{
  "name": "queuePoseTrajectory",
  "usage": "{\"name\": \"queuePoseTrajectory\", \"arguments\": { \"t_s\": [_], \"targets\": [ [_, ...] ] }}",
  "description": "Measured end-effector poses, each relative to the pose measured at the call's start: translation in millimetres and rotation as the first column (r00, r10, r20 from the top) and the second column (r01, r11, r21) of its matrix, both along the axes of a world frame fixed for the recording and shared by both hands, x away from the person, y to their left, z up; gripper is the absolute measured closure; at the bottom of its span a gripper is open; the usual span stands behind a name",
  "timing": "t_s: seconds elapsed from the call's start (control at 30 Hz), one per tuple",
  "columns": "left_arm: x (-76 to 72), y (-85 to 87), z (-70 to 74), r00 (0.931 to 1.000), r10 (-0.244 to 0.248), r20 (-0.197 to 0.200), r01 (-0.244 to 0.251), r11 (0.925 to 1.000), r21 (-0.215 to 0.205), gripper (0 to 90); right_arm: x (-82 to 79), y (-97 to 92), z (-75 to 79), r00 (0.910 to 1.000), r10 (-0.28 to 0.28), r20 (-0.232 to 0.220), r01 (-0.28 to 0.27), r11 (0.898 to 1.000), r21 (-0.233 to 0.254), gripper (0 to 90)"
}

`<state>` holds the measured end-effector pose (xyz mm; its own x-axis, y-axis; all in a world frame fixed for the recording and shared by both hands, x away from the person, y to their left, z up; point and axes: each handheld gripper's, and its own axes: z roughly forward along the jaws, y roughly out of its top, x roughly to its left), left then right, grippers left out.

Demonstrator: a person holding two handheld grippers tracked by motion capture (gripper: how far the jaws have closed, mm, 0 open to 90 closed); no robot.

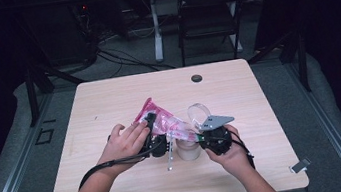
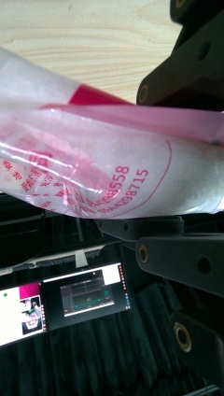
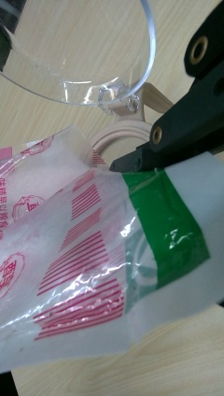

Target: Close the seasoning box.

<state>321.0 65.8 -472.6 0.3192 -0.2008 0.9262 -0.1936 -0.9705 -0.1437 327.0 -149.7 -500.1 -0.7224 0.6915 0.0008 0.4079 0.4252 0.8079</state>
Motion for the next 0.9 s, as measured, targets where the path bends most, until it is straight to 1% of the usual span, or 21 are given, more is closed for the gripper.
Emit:
{"name": "queuePoseTrajectory", "arguments": {
  "t_s": [0.1,0.13,0.2,0.23,0.27,0.3,0.43,0.5,0.57,0.6,0.8,0.87,0.9],
  "targets": [
    [0.0,0.5,-1.2,1.0000,-0.002,0.000,0.002,1.0000,-0.005,62.5,-0.1,0.2,0.0,1.0000,0.000,0.001,0.000,1.000,0.001,90.0],
    [-0.2,0.4,-1.0,1.0000,-0.001,0.004,0.001,1.0000,0.003,62.3,-0.1,0.3,-0.1,1.0000,0.000,0.000,0.000,1.000,0.000,90.0],
    [0.0,0.4,-1.7,1.0000,0.000,0.004,0.000,1.0000,0.005,61.8,0.0,0.4,0.0,1.0000,0.002,-0.001,-0.002,1.000,-0.005,90.0],
    [0.2,0.5,-2.7,1.0000,-0.003,0.003,0.003,1.0000,-0.003,61.7,0.0,0.4,0.0,1.0000,0.004,-0.001,-0.004,1.000,-0.005,90.0],
    [0.0,0.6,-2.6,1.0000,0.000,0.003,0.000,1.0000,0.002,61.7,-0.1,0.6,0.1,1.0000,0.005,-0.001,-0.005,1.000,-0.006,90.0],
    [0.2,1.2,-3.9,1.0000,0.000,-0.002,0.000,0.9999,-0.013,61.7,-0.1,0.6,0.1,1.0000,0.004,-0.001,-0.004,1.000,-0.007,90.0],
    [-0.1,2.6,-7.1,0.9999,0.008,-0.011,-0.008,0.9999,-0.009,61.6,-0.3,1.3,-0.1,1.0000,0.004,-0.002,-0.004,1.000,-0.008,90.0],
    [0.0,3.9,-10.1,0.9998,0.008,-0.017,-0.008,0.9995,-0.030,61.8,-0.3,2.0,-0.3,1.0000,0.006,0.000,-0.006,1.000,-0.010,90.0],
    [-0.2,5.0,-11.6,0.9997,0.013,-0.020,-0.013,0.9993,-0.035,62.0,-0.4,2.5,-0.3,1.0000,0.007,0.001,-0.007,1.000,-0.010,90.0],
    [-0.4,5.3,-11.8,0.9996,0.018,-0.022,-0.018,0.9994,-0.028,62.1,-0.5,2.7,-0.3,1.0000,0.008,0.001,-0.008,1.000,-0.009,90.0],
    [-2.2,9.1,-18.1,0.9988,0.030,-0.038,-0.033,0.9961,-0.081,62.5,-0.8,3.7,-0.1,0.9999,0.008,0.007,-0.008,1.000,-0.008,90.0],
    [-3.6,10.0,-20.4,0.9971,0.054,-0.053,-0.059,0.9940,-0.092,62.7,-0.8,4.2,-0.2,0.9999,0.010,0.008,-0.010,1.000,-0.005,90.0],
    [-3.2,11.1,-22.2,0.9978,0.042,-0.051,-0.047,0.9936,-0.102,62.8,-0.9,4.5,-0.3,0.9999,0.010,0.008,-0.009,1.000,-0.006,90.0]
  ]
}}
